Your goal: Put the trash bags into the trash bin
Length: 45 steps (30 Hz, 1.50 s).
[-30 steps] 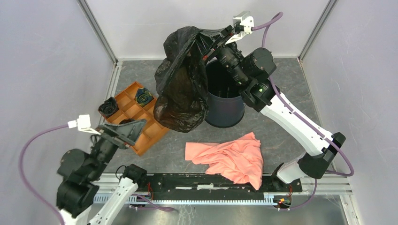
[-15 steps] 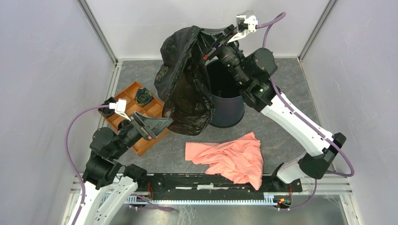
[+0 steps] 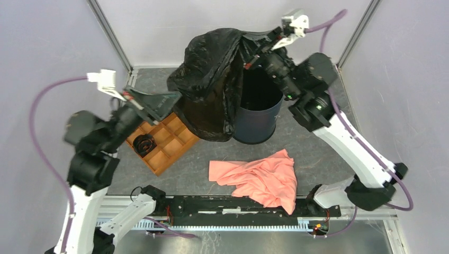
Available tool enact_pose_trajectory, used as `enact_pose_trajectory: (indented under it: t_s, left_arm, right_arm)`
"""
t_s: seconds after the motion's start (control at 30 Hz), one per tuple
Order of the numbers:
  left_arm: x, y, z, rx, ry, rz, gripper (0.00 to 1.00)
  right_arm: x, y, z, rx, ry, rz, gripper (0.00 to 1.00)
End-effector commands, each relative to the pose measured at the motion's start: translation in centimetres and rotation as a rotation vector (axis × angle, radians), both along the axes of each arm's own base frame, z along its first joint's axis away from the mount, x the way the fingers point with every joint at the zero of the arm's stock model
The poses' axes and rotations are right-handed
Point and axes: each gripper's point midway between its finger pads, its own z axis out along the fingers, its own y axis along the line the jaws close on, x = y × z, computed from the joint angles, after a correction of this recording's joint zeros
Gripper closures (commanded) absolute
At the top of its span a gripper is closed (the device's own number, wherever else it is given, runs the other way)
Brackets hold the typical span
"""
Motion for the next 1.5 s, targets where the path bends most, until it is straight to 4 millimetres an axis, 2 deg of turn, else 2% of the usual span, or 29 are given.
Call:
enact_pose_trajectory:
  t_s: [0.0,0.13,0.23,0.33,0.43,0.53,0.63,0.77,0.97,1.03,1.07,1.17,1.3,1.37,1.47]
  left_arm:
    - [-1.7,0.3,9.2,-0.014,-0.237,-0.023,0.98]
    - [-2.3,-1.6,15.1,-0.134,-0.334,-0.159,0.98]
    - [-1.3,-2.8,17.5,-0.206,-0.373,-0.218,0.98]
    - [0.5,-3.9,19.1,-0.262,-0.384,-0.253,0.98]
    - [2.5,-4.9,20.5,-0.325,-0.391,-0.285,0.98]
    - [4.8,-6.2,21.6,-0.368,-0.387,-0.323,0.98]
    - [7.5,-8.3,21.6,-0.402,-0.358,-0.37,0.98]
    - [9.9,-10.7,21.9,-0.428,-0.347,-0.416,0.98]
    - [12.3,-12.3,22.7,-0.467,-0.36,-0.429,0.98]
    - [13.2,-12.6,22.6,-0.477,-0.366,-0.42,0.98]
    - [13.7,-12.7,22.4,-0.479,-0.362,-0.412,0.98]
    - [15.5,-13.6,20.7,-0.456,-0.332,-0.397,0.98]
    - [17.5,-14.8,17.5,-0.424,-0.259,-0.39,0.98]
    - [18.4,-15.1,16.4,-0.42,-0.238,-0.383,0.98]
    - [19.2,-15.8,15.4,-0.39,-0.228,-0.375,0.98]
  right_arm:
    - [-4.0,-7.2,5.1,-0.021,-0.125,-0.16,0.99]
    - [-5.6,-10.8,5.6,-0.088,-0.151,-0.251,0.99]
    - [-5.9,-13.0,4.6,-0.128,-0.147,-0.331,0.99]
    - [-4.7,-14.1,1.7,-0.19,-0.11,-0.425,0.99]
    - [-2.5,-16.5,-2.4,-0.227,0.027,-0.603,1.0]
    - [-1.1,-18.5,-5.6,-0.29,0.09,-0.758,1.0]
    - [-0.1,-20.3,-7.3,-0.344,0.126,-0.889,0.99]
    - [1.0,-23.4,-6.9,-0.315,0.138,-1.009,1.0]
    - [2.0,-25.5,-4.2,-0.241,0.09,-1.022,1.0]
    - [2.5,-25.2,-3.7,-0.246,0.074,-0.995,1.0]
    - [2.8,-24.4,-3.7,-0.261,0.058,-0.951,1.0]
    - [3.2,-21.1,-4.4,-0.318,0.024,-0.77,0.94]
    - [2.6,-16.2,-5.9,-0.33,0.015,-0.507,0.88]
    - [2.3,-13.8,-6.3,-0.338,0.005,-0.38,0.81]
    - [1.8,-12.0,-5.0,-0.288,0.046,-0.268,0.71]
